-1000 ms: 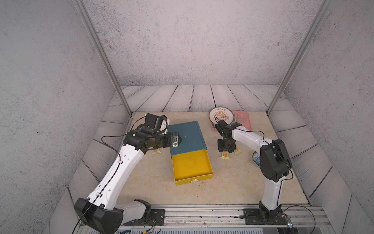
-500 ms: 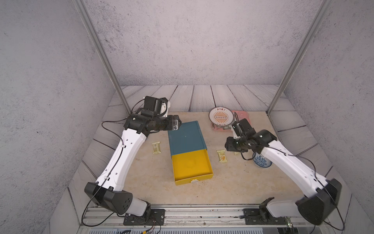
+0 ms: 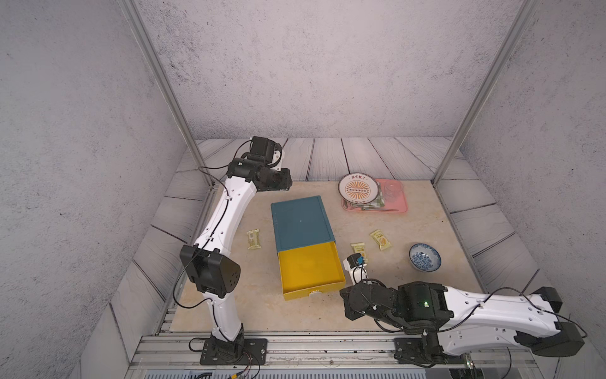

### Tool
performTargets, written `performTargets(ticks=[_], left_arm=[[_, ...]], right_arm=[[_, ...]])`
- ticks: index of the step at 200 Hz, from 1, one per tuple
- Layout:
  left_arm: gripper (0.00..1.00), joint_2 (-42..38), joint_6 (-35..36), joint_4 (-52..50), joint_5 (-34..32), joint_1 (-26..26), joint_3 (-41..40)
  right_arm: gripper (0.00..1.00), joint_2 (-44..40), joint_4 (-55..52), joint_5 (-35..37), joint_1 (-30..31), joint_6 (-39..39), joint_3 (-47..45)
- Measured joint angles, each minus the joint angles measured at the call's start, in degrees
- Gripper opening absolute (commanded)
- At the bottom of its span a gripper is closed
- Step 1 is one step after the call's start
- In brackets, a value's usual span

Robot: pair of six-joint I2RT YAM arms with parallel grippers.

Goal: Take the cookies out of the drawer
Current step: Place the cookie at the center of the board, then close the drawer in the storage box.

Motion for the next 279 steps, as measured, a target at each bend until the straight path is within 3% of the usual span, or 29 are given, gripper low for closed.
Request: performTargets(ticks=[76,129,174,279], left_arm=[[0.38,3.58,1.90,0.11,0.90,0.00,-0.04],[0.35,3.58,2.56,0.68,3.26,0.00,-6.25],[0.33,3.39,2.54,7.15,4.87,0.42,-10.73],[0.32,1.38,2.49,8.50,6.64,0.44,-16.92]], right_arm=[[0.00,5.20,10.16,3.89,1.51,2.64,-1.57],[0.00,8.96,14.03,6.32,1.68,3.28,-1.70],[0.00,11.15,17.35,8.79,1.11,2.97,-1.73],[0.00,17.84,26.32,6.97,-10.38,-1.49,-1.38]])
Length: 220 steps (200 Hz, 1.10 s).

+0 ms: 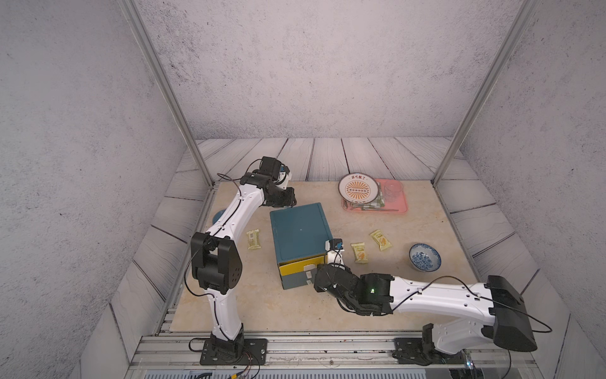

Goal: Take the cookies out of the drawer
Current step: Close the drawer in the storage box.

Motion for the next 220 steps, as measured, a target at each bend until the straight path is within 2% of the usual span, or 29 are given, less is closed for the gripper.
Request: performTargets(ticks=[35,51,64,87,100,111,149,197,220], left_arm=[[0.33,0.00,-0.42,0.15,-0.81,0.17,-0.04],[0.38,0.00,-0.96,0.55,-1.57,0.42,0.00],[0.46,0.00,-1.62,0.81,-2.54,0.76,0.31],[0.73,0.00,-3.04,0.59,-4.22,1.36,1.77],[0.83,-0.09,-3.54,0.76,-5.22,1.42,2.43],[0.87,-0.20,-3.67,0.90,-6.16,1.42,2.93],[0.90,-0.28,-4.28,0.31,-7.48,1.57,5.01],[0.92,-2.10,-5.49,0.11,-7.30,1.90,6.19],[0.93,-4.26,-6.73,0.26,-5.62,1.92,5.97]], right_arm=[[0.00,1.38,1.55,-1.81,-1.62,-0.70,0.22],[0.00,1.38,2.67,-3.19,-2.89,-0.57,-0.24],[0.00,1.33,3.32,-4.20,-4.55,-0.70,-0.61],[0.00,1.33,4.09,-5.75,-8.46,-1.31,-0.90],[0.00,1.33,4.66,-6.34,-10.36,-1.75,-0.90],[0.01,1.22,4.87,-7.21,-11.34,-2.10,-0.87],[0.23,-1.25,5.07,-11.37,-10.67,-0.48,-2.38],[0.63,-9.75,6.97,-15.19,-9.44,5.55,-11.56],[0.71,-10.21,10.95,-17.75,-9.51,8.24,-15.72]])
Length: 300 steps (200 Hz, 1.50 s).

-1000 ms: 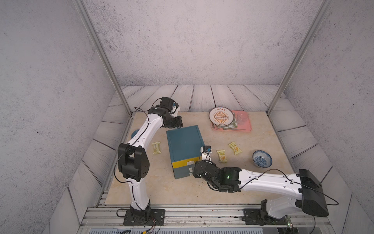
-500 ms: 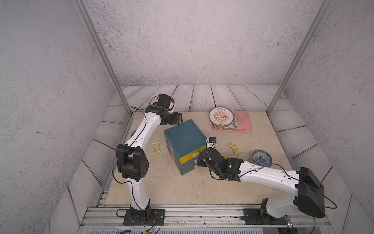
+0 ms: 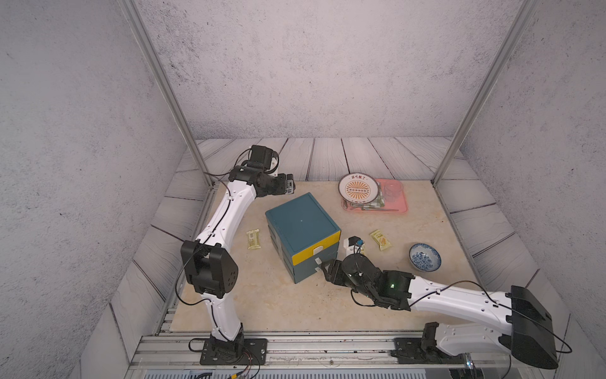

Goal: Take the cookies out of the drawer
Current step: Close the drawer in the storage box, then open the drawer in the storage box.

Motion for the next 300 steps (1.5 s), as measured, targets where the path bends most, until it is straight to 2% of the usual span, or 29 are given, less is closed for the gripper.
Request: performTargets(ticks=[58,127,222,300], left_arm=[[0.93,-9.07,-2.69,3.69,8.50,-1.73,-7.43],[0.92,-14.27,-4.26,5.70,14.36,-3.82,-18.43],[0.90,-17.77,-4.87,8.35,15.58,-4.35,-25.16],[0.90,-17.84,-4.92,9.35,16.39,-4.35,-26.08]], right_arm=[[0.72,1.38,18.93,-2.95,-1.90,6.84,-10.84],[0.67,11.52,44.46,-6.40,-4.13,13.38,-15.72],[0.50,13.75,50.10,-7.58,-5.53,14.73,-15.39],[0.46,19.10,54.07,-7.69,-6.91,15.21,-15.34]])
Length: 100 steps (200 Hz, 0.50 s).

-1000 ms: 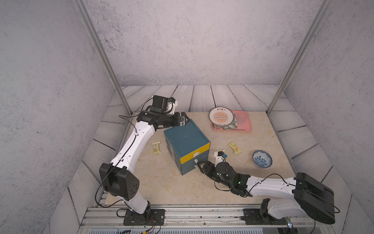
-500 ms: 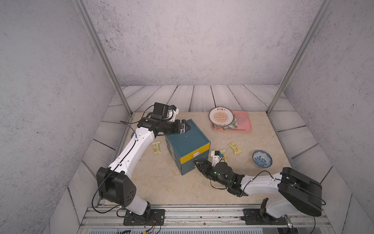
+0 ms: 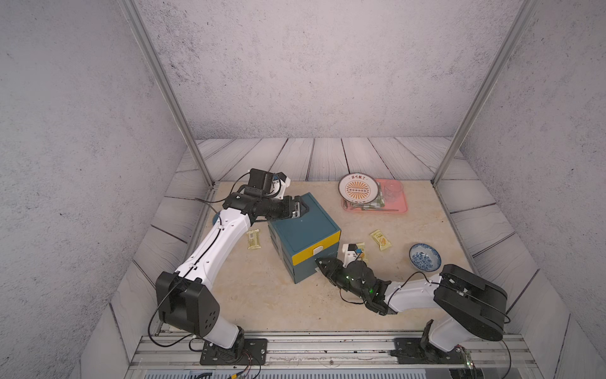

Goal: Take the cookies out of the drawer
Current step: Open the drawer in the storage box.

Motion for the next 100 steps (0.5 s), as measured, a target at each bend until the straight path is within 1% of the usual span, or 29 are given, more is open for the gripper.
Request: performTargets(ticks=[22,45,54,80,100], left_arm=[[0.90,0.00,0.02,0.00,0.02,0.00,0.00],[0.90,0.00,0.04,-0.02,0.09,0.00,0.00],[0.90,0.00,0.04,-0.02,0.17,0.00,0.00],[0.89,0.00,0.07,-0.02,0.55,0.00,0.00],[0.89,0.00,0.11,-0.02,1.05,0.00,-0.02]], right_arm=[[0.46,0.09,0.39,-0.26,-0.37,0.00,0.22],[0.42,0.39,0.57,-0.50,-0.59,0.04,0.55],[0.38,0.79,0.68,-0.70,-0.66,0.09,0.79],[0.23,1.64,1.29,-1.31,-0.76,0.24,1.51],[0.15,1.73,1.57,-1.49,-0.92,0.28,2.19]])
